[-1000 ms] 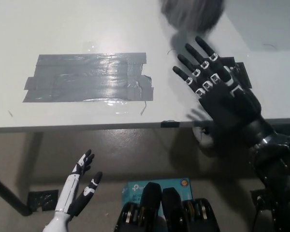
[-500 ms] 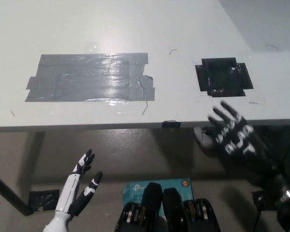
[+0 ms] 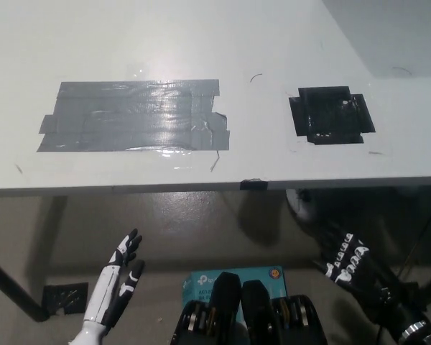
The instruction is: A grey duster is kept infront of the robot in the middle of the table and the robot extends its right arm to grab the duster, picks it up and hands it to a person
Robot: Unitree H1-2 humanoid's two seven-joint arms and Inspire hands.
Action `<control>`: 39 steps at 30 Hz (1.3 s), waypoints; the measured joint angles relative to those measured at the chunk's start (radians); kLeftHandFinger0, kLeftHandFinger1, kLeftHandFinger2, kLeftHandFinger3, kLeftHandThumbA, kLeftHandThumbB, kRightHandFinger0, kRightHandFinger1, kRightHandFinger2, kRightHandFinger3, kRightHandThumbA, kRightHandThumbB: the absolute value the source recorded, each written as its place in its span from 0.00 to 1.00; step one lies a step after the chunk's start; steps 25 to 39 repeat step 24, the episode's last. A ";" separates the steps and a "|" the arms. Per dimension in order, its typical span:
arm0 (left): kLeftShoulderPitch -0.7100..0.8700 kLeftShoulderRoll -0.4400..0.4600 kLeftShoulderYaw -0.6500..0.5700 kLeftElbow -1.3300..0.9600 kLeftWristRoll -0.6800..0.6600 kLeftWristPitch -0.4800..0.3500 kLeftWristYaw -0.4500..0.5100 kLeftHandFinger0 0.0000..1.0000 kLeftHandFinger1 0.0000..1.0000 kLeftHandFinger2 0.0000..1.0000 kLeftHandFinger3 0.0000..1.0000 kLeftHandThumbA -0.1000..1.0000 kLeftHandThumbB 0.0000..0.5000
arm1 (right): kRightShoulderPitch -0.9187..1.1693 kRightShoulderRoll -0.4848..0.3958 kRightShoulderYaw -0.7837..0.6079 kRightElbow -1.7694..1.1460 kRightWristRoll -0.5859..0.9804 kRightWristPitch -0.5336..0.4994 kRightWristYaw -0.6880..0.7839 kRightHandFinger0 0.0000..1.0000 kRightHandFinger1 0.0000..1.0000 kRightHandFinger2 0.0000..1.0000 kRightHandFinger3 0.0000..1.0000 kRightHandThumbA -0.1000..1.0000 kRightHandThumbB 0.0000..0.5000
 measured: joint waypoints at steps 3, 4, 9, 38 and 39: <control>0.007 0.000 -0.001 0.000 0.000 0.000 0.000 1.00 1.00 1.00 1.00 0.98 0.57 | 0.002 -0.005 0.023 0.024 -0.068 -0.038 -0.010 1.00 1.00 1.00 1.00 1.00 0.65; 0.010 0.000 -0.002 0.000 0.000 0.000 0.000 1.00 1.00 1.00 1.00 0.98 0.57 | 0.004 -0.006 0.028 0.030 -0.089 -0.051 -0.014 1.00 1.00 1.00 1.00 1.00 0.67; 0.030 0.000 -0.005 0.000 0.000 0.000 0.000 1.00 1.00 1.00 1.00 1.00 0.60 | 0.018 -0.011 0.047 0.044 -0.185 -0.117 -0.027 1.00 1.00 1.00 1.00 1.00 0.69; 0.041 0.000 -0.007 0.004 0.002 -0.002 0.002 1.00 1.00 1.00 1.00 1.00 0.59 | 0.022 -0.018 0.056 0.076 -0.395 -0.270 -0.043 1.00 1.00 1.00 1.00 1.00 0.66; 0.041 0.000 -0.007 0.004 0.002 -0.002 0.002 1.00 1.00 1.00 1.00 1.00 0.59 | 0.022 -0.018 0.056 0.076 -0.395 -0.270 -0.043 1.00 1.00 1.00 1.00 1.00 0.66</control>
